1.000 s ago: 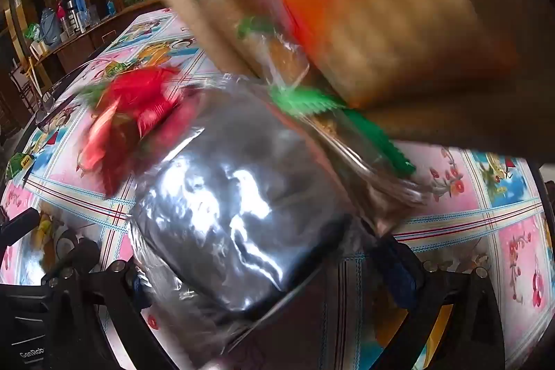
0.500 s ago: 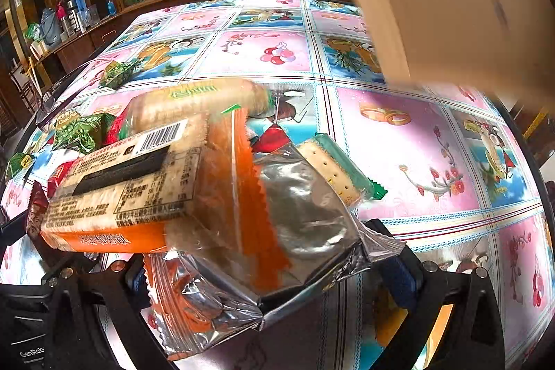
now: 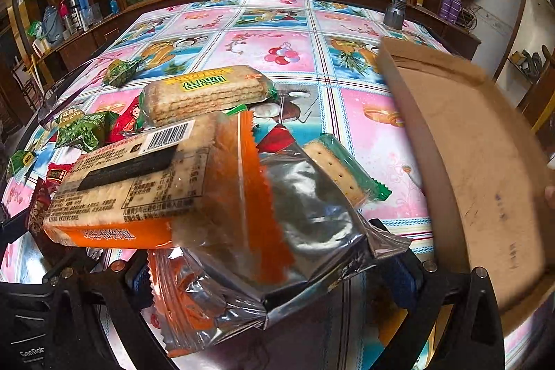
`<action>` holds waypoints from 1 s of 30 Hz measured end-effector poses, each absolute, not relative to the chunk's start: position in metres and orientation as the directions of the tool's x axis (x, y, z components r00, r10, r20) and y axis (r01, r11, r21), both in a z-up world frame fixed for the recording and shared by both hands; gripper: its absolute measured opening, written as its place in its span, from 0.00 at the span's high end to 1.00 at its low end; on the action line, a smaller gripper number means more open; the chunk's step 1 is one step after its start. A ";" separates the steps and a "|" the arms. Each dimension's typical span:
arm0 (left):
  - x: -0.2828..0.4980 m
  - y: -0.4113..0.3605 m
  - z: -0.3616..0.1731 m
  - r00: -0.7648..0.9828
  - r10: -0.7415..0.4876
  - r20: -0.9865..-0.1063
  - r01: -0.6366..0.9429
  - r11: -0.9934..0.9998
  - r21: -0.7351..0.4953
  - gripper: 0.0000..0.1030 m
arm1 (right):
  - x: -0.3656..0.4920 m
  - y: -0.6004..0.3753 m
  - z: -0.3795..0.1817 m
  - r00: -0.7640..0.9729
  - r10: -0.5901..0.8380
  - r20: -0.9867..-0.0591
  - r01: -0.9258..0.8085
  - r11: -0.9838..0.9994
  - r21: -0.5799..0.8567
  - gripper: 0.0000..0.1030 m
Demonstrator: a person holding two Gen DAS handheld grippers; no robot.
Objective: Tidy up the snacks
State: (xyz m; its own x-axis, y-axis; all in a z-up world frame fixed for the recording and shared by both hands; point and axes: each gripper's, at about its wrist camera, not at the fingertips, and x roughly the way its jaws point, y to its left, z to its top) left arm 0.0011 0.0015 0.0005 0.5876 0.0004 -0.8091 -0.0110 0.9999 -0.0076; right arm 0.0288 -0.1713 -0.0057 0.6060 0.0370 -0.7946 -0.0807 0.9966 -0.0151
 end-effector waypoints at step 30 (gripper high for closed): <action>-0.008 0.010 0.005 0.581 -0.067 -0.811 0.022 0.998 -0.067 0.00 | 0.023 -0.167 -0.001 0.556 0.124 -0.822 -0.179 0.983 0.027 0.02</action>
